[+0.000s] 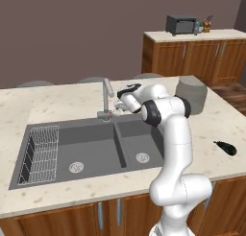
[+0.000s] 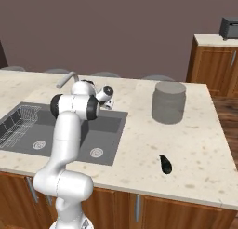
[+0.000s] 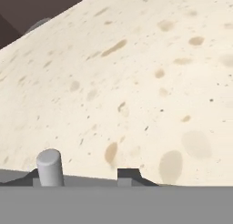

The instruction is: Turn on the sink faucet. Then move the eggplant from the counter to the sink. Turn off the sink. Move the vegetable from the sink to the pot next to the stove. Finally move the pot to the front right burner.

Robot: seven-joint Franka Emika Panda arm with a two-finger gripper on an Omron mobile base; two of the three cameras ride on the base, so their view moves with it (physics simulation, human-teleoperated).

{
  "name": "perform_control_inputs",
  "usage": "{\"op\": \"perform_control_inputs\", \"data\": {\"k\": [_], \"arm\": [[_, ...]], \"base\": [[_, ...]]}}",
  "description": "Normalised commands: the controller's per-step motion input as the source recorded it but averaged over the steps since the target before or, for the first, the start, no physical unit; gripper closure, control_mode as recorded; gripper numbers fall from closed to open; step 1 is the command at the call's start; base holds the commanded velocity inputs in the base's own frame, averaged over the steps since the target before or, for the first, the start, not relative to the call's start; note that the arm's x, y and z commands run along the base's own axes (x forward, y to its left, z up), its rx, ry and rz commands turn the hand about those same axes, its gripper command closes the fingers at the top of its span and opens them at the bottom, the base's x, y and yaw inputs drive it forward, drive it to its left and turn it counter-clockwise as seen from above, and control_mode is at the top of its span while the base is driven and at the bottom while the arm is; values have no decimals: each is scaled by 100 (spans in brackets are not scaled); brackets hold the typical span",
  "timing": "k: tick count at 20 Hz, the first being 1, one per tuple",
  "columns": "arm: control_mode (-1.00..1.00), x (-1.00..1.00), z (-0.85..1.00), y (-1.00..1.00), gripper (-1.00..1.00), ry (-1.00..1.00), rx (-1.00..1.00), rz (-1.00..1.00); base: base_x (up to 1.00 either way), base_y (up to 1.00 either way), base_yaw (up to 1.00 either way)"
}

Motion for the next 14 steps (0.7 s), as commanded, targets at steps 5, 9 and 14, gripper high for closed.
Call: {"op": "perform_control_inputs", "data": {"k": [5,9,14], "arm": [[-100,0,-41,-63,100,3,8,-6],[-100,0,-33,-55,-100,4,7,-6],[-100,-3,21,-24,-100,1,2,-5]], "base": [[0,0,0],[0,0,0],[0,0,0]]}}
